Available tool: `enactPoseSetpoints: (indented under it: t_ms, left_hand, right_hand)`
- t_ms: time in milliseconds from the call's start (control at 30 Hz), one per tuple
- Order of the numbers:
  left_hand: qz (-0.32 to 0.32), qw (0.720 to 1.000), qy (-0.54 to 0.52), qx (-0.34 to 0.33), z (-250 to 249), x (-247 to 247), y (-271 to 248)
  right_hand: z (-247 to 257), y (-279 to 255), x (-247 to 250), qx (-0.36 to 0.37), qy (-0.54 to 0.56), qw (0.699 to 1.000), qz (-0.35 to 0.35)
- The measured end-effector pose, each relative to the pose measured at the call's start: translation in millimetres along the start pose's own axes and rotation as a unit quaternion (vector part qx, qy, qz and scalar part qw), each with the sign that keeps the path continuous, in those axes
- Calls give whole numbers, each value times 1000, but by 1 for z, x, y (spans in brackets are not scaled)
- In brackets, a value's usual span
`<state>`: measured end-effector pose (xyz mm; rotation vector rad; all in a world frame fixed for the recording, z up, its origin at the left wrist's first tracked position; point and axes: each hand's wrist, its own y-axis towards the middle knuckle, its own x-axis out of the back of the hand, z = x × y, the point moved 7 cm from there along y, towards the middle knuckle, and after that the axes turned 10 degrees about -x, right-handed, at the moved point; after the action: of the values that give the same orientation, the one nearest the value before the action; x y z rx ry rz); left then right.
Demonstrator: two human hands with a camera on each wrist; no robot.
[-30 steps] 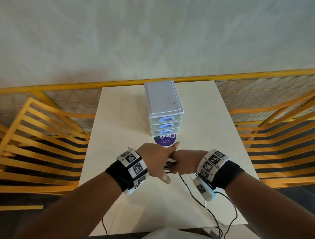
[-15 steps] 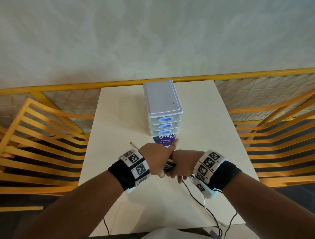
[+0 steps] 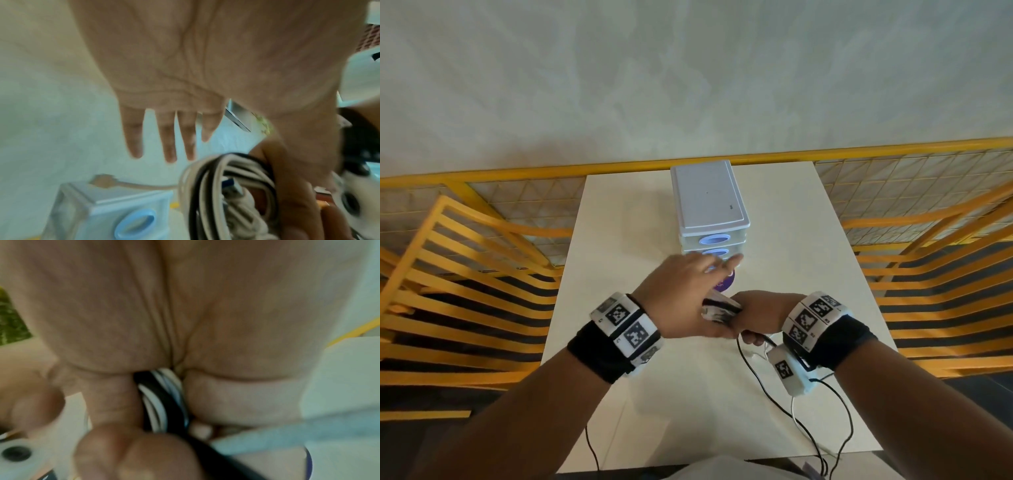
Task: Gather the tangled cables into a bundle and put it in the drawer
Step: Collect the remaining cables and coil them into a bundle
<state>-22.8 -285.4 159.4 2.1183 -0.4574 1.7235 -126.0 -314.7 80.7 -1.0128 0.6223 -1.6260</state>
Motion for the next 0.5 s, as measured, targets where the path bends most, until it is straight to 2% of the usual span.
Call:
enactPoseSetpoints:
  t_ms: [67,100,133,200,267,300,333,400,433,500]
  left_hand:
    - [-171,985,-38,-9,0,39,-16]
    - [-223,972,-68,-6,2,50,-26]
    - [-238,967,-96,3,5,53,-33]
    - [-162,975,-147,31,8,34,-41]
    - [-32,978,-189,84,14,-11,-47]
    - [22,970,-209,121,17,-33,-50]
    - [49,958,-238,155,20,-51,-53]
    - [33,916,-343,204,25,-79,-53]
    - [2,888,-408,215,27,-90,-50]
    - [-100,826,-507,224,31,-95,-40]
  right_hand:
    - [-3,-1,9,15,48,999,-7]
    - [-5,-2,13,22,72,997,-12]
    - [-7,-2,18,30,98,995,-17]
    - [-8,-4,27,49,152,987,-25]
    - [-7,-6,33,63,208,976,-29]
    - [-6,-6,36,69,235,969,-29]
    - [-5,-6,38,78,259,962,-25]
    - [-1,-7,38,95,289,952,-16]
    - [1,-8,37,101,297,949,-12]
    - [5,-9,34,107,304,947,-5]
